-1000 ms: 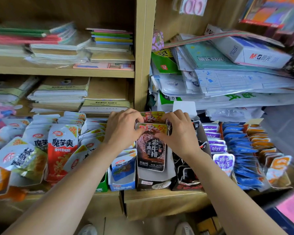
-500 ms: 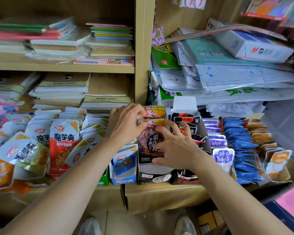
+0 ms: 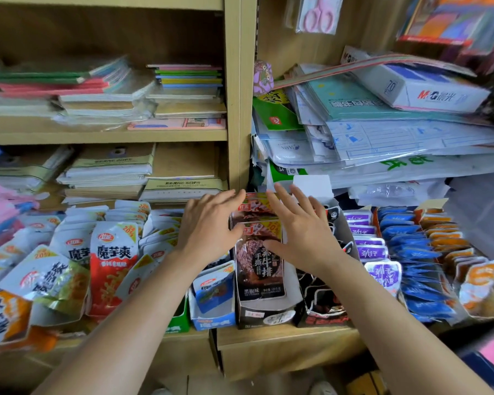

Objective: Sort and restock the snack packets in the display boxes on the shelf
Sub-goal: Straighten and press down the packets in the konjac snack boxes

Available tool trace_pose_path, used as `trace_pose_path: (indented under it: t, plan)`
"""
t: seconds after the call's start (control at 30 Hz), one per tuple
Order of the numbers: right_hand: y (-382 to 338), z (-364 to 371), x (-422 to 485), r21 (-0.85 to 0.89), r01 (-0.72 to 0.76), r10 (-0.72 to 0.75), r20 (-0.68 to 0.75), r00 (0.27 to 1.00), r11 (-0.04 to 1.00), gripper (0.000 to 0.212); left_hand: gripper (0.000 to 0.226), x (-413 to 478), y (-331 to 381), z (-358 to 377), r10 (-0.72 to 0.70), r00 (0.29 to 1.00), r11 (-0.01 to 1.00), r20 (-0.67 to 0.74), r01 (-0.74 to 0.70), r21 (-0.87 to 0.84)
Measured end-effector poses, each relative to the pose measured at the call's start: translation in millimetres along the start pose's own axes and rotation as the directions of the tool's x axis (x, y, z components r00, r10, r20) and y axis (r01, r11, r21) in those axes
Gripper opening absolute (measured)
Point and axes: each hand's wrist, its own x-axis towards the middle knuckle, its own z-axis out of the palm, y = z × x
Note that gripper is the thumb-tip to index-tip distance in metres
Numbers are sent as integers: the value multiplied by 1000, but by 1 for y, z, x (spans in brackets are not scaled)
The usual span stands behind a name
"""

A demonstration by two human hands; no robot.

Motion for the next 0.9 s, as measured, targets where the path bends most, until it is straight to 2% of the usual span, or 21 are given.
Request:
trace_pose_path:
  t: [0.1,0.23,0.3,0.37,0.43,0.5,0.53,0.6,0.67,0.73,0.8,0.9]
  plan:
    - [1,4,8,-41,-30,33,71,997,999,101,68,2,-1,0,9,1000,1000,-6,-9,-26]
    - [2,3,7,-18,-15,15,24,1000,1000,95,72,6,-6,-6,19,995,996,96,-10,-92]
    - [3,2,5,27,-15,16,-24,1000,1000,90,75,3,-8,-16,42,990,972,138,-9,-234]
    - [0,0,2,114,12,2,-126,992,993,77,71,-3,-14,-32,26,997,911,69,5,-412]
    - [-8,-3,-1,252,100,-39,-236,971,963,57,53,-13,-22,-52,-20,1000,886,-24,6,-464]
    - [-20,-7,-7,389,200,-89,-285,954,899,38,35,-30,-29,-69,-62,997,893,-51,33,-449]
    - [-27,-11,-12,451,222,-112,-258,960,864,33,31,-41,-32,-76,-73,997,894,-24,54,-444]
    - [-42,-14,-19,537,243,-183,-162,970,808,36,38,-65,-34,-83,-65,995,918,75,89,-386]
    - [-52,-10,-21,511,282,-271,-98,958,812,46,49,-87,-32,-81,-40,988,962,150,78,-261]
    - [-56,0,-16,431,309,-315,-59,947,848,51,46,-102,-29,-74,-8,986,983,166,38,-178]
    - [-55,9,-10,390,311,-332,-16,943,867,52,35,-108,-26,-65,19,989,988,148,4,-153]
    - [-54,11,0,526,242,-248,-61,967,816,42,13,-112,-25,-57,18,995,983,96,0,-183]
